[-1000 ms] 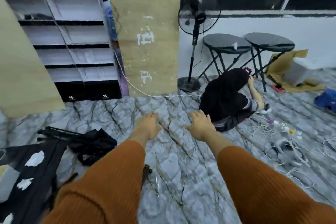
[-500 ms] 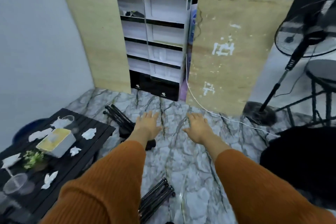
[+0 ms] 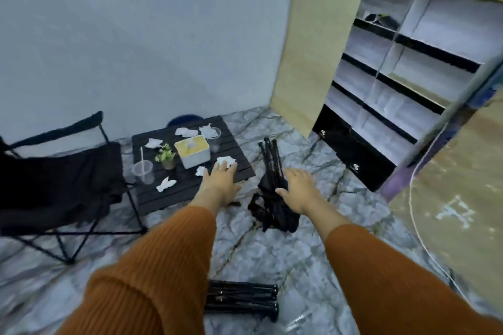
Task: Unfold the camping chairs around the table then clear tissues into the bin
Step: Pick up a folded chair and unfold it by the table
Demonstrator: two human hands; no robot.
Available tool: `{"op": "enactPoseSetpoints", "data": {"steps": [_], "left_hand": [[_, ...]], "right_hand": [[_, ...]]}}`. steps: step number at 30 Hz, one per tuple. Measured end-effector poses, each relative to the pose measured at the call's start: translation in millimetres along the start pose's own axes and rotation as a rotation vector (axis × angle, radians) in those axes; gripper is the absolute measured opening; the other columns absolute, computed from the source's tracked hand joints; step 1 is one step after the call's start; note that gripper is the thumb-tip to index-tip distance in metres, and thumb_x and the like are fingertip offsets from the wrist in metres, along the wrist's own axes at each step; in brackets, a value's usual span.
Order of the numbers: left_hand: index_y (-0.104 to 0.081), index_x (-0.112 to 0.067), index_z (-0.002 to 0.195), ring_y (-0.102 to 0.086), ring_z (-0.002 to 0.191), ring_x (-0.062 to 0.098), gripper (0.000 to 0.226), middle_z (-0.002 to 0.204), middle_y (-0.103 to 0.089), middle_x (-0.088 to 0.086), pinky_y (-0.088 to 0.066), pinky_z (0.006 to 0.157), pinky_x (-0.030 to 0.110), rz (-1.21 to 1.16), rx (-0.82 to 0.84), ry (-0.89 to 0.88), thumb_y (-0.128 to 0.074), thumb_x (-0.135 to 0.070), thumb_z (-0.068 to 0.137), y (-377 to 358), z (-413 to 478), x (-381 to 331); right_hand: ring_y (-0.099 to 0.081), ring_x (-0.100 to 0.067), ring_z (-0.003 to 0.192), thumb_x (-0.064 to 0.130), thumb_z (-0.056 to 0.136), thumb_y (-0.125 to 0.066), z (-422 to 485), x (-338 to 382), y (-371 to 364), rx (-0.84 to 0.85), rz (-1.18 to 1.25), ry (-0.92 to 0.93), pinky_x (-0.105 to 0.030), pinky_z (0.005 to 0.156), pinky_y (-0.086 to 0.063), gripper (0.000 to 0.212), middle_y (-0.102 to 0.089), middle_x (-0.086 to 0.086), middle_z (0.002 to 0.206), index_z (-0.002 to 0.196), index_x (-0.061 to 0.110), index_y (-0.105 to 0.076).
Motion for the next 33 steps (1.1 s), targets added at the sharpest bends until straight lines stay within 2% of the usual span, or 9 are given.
{"op": "enactPoseSetpoints", "data": {"steps": [4, 12, 15, 18, 24, 29, 33], "left_hand": [[-0.007, -0.025, 0.154, -0.002, 0.151, 0.028, 0.071, 0.164, -0.002, 0.005, -0.007, 0.121, 0.053, -0.103, -0.034, 0.226, -0.044, -0.044, 0.097, -18, -40, 65], [-0.009, -0.023, 0.154, -0.002, 0.151, 0.028, 0.067, 0.163, -0.001, 0.006, -0.007, 0.121, 0.051, -0.294, 0.001, 0.662, -0.043, -0.041, 0.098, -103, -180, 189], [-0.009, -0.023, 0.154, -0.005, 0.150, 0.029, 0.069, 0.163, -0.003, 0.007, -0.010, 0.121, 0.051, -0.357, 0.024, 0.826, -0.044, -0.043, 0.098, -144, -233, 234], [-0.011, -0.024, 0.153, -0.009, 0.150, 0.028, 0.069, 0.163, -0.009, 0.007, -0.013, 0.120, 0.049, -0.382, 0.053, 0.944, -0.045, -0.044, 0.097, -178, -266, 272], [-0.011, -0.023, 0.153, -0.009, 0.150, 0.027, 0.067, 0.162, -0.012, 0.006, -0.010, 0.122, 0.048, -0.479, 0.081, 1.041, -0.043, -0.042, 0.098, -238, -273, 340], [-0.015, -0.019, 0.153, -0.016, 0.149, 0.025, 0.064, 0.161, -0.019, 0.006, -0.021, 0.120, 0.045, -0.574, 0.047, 1.069, -0.043, -0.038, 0.099, -297, -235, 399], [-0.024, -0.016, 0.151, -0.027, 0.144, 0.027, 0.062, 0.156, -0.029, 0.009, -0.029, 0.116, 0.042, -0.678, 0.017, 1.092, -0.047, -0.038, 0.097, -373, -184, 442]], "right_hand": [[-0.006, -0.027, 0.149, 0.037, 0.100, -0.045, 18, 55, -22, 0.091, -0.026, 0.223, -0.045, 0.121, -0.012, 0.065, -0.014, -0.007, 0.161, 0.153, 0.016, -0.014], [-0.020, -0.030, 0.146, 0.034, 0.098, -0.050, -7, 188, -127, 0.296, -0.065, 0.605, -0.046, 0.118, -0.022, 0.062, -0.028, -0.010, 0.156, 0.150, 0.012, -0.024], [-0.028, -0.030, 0.141, 0.033, 0.097, -0.051, -21, 233, -173, 0.378, -0.082, 0.716, -0.044, 0.115, -0.029, 0.058, -0.035, -0.012, 0.152, 0.147, 0.012, -0.029], [-0.028, -0.030, 0.141, 0.034, 0.098, -0.049, -28, 269, -219, 0.466, -0.131, 0.789, -0.044, 0.114, -0.030, 0.058, -0.034, -0.012, 0.152, 0.147, 0.013, -0.028], [-0.038, -0.029, 0.135, 0.033, 0.098, -0.049, -3, 325, -296, 0.551, -0.168, 0.825, -0.040, 0.110, -0.036, 0.055, -0.039, -0.011, 0.150, 0.146, 0.013, -0.031], [-0.040, -0.029, 0.134, 0.033, 0.099, -0.047, 44, 357, -376, 0.554, -0.158, 0.804, -0.041, 0.106, -0.041, 0.051, -0.044, -0.010, 0.146, 0.144, 0.014, -0.034], [-0.044, -0.030, 0.130, 0.035, 0.098, -0.047, 97, 354, -470, 0.596, -0.193, 0.755, -0.046, 0.101, -0.046, 0.052, -0.045, -0.009, 0.145, 0.145, 0.017, -0.033]]}}
Point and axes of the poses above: each hand's wrist, its own z-axis towards the middle knuckle, its own y-axis out of the back of the hand, x = y × z, the point moved 8 cm from there along z, towards the middle knuckle
